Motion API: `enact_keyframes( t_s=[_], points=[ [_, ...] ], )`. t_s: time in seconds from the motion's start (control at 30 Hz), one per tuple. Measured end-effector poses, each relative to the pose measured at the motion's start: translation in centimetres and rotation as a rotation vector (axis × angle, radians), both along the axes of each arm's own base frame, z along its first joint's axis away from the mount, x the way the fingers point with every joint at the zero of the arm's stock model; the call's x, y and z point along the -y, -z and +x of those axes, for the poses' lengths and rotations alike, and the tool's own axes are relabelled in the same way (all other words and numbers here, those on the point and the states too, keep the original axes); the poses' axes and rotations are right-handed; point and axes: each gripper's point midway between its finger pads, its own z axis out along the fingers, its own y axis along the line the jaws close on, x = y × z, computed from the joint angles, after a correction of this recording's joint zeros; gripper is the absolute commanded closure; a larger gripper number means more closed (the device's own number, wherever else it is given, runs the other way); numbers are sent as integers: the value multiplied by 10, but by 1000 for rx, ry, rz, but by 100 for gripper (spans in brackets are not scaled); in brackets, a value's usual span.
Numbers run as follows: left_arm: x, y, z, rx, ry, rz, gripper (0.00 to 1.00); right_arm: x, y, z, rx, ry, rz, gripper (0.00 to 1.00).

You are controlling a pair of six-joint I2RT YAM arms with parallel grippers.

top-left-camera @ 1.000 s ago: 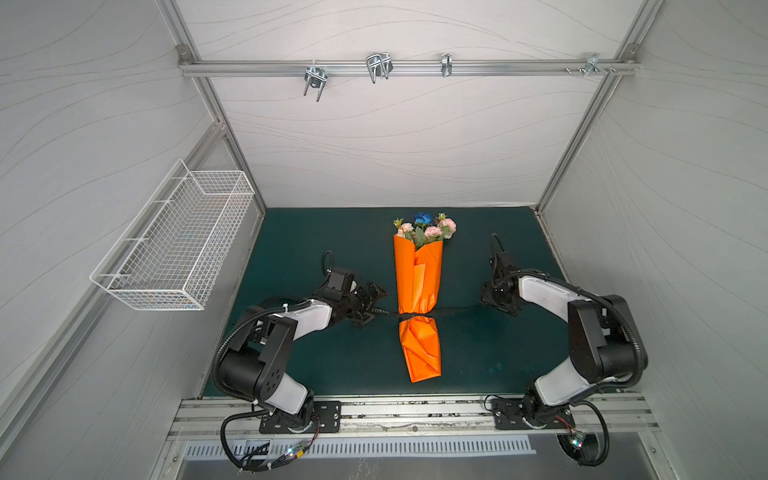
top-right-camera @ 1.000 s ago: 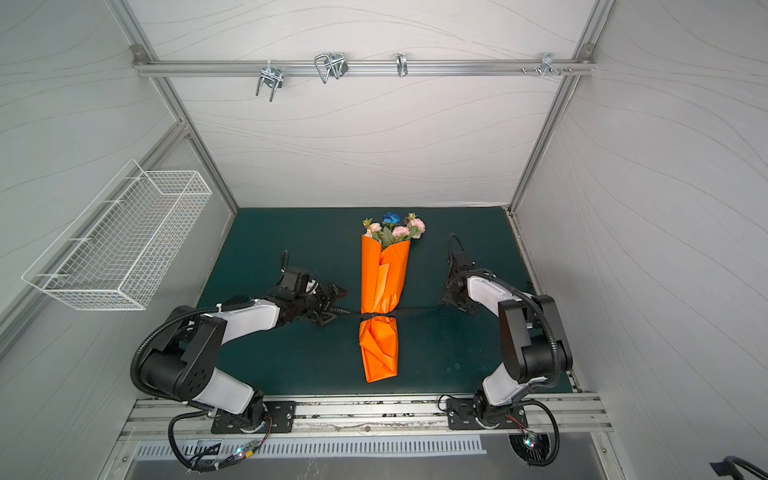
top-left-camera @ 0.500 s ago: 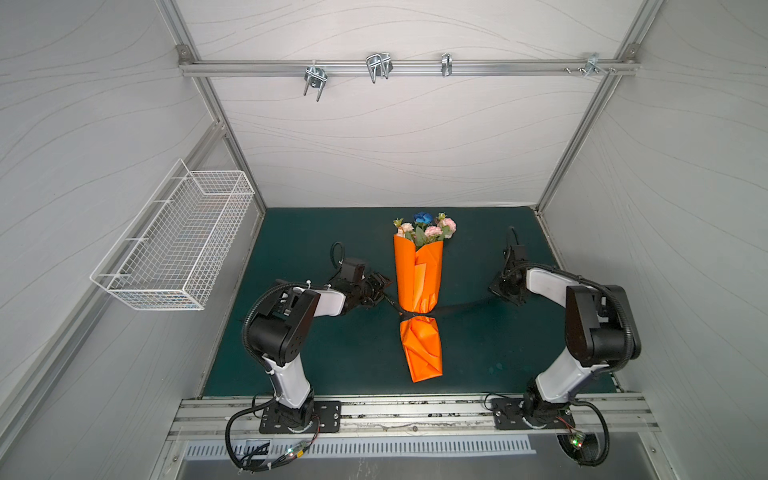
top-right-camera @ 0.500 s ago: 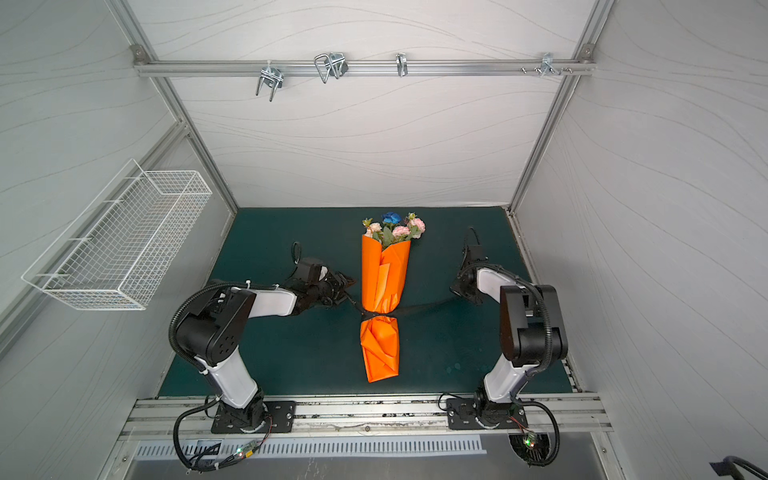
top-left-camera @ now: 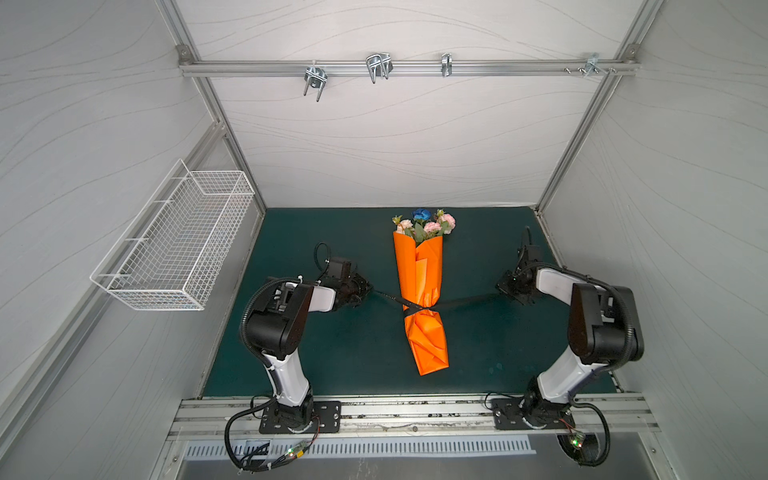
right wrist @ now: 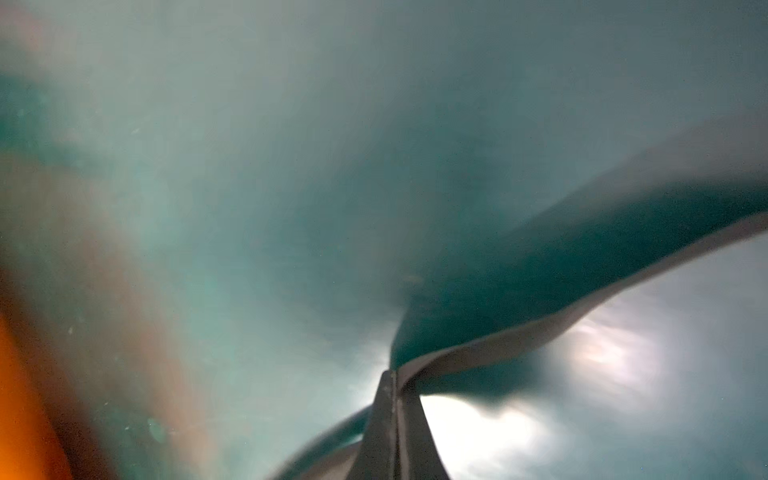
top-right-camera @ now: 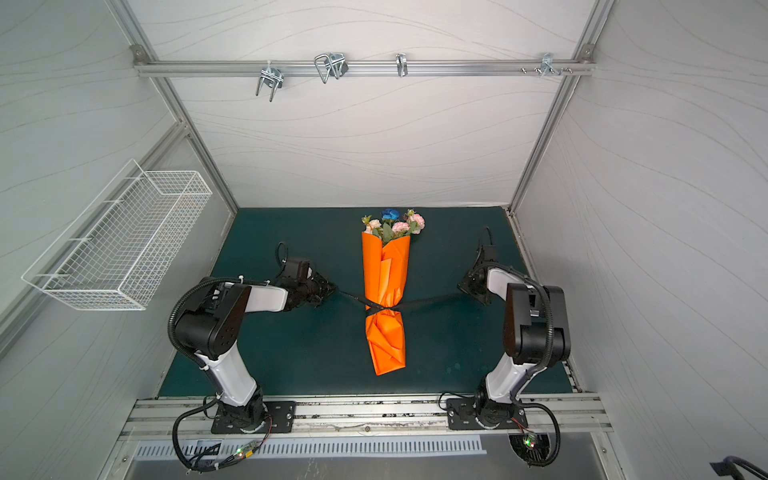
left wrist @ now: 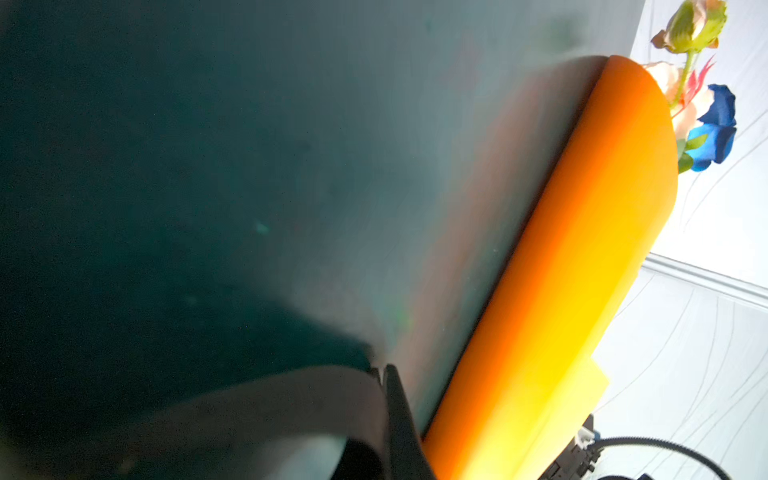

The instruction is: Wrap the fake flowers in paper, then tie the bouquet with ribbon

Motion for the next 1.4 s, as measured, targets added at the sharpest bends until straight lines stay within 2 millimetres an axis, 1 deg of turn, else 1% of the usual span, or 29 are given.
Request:
enact_keyframes(
  t_s=[0.1, 0.2, 0.3, 0.4, 0.47, 0.57, 0.67, 0.73, 0.8, 0.87, 0.93, 0.97, 1.03, 1.07, 1.13, 1.17, 1.23, 1.3, 1.33, 1.4],
  points=[
    [-13, 0, -5, -4, -19, 10, 100, 8, -2, -10, 0, 16, 7, 100],
    [-19, -1, -12, -18, -15, 28, 100, 5, -4, -13, 10, 4, 35, 100],
    [-20, -1, -14, -18, 5, 45, 100, 1, -5, -11, 25, -15, 54, 100],
    [-19, -4, -12, -15, 26, 56, 93, -2, -8, -7, 46, -35, 69, 100],
    [-17, -8, -5, -2, 42, 59, 83, -8, -12, -3, 59, -61, 73, 100],
    [-12, -18, 9, 34, 73, 63, 65, -18, -24, 9, 97, -112, 60, 100],
    [-6, -33, 23, 83, 112, 71, 65, -34, -42, 25, 152, -177, 48, 100],
    [-2, -44, 31, 117, 135, 73, 67, -42, -52, 32, 179, -206, 44, 72],
    [4, -52, 35, 143, 164, 76, 66, -50, -58, 36, 195, -234, 40, 62],
    [10, -55, 35, 147, 189, 71, 64, -56, -61, 34, 193, -257, 37, 55],
    [14, -54, 31, 136, 220, 71, 53, -62, -64, 26, 181, -276, 39, 52],
    [14, -52, 27, 122, 236, 79, 49, -65, -68, 20, 179, -286, 40, 51],
    [12, -48, 17, 78, 268, 111, 48, -73, -81, 11, 193, -316, 41, 49],
    [9, -46, 12, 58, 291, 147, 48, -78, -90, 7, 210, -335, 40, 48],
    [-1, -51, 8, 40, 350, 250, 48, -88, -108, -1, 251, -376, 36, 48],
    [-8, -57, 9, 49, 395, 327, 49, -91, -117, -4, 271, -392, 36, 48],
    [-21, -76, 21, 111, 502, 504, 52, -98, -128, -10, 297, -421, 38, 48],
    [-37, -96, 32, 194, 609, 699, 52, -98, -132, -13, 306, -428, 36, 48],
    [-44, -103, 34, 227, 664, 789, 53, -97, -133, -14, 306, -428, 34, 47],
    [-58, -107, 32, 253, 768, 924, 53, -97, -132, -15, 299, -427, 31, 46]
  ],
)
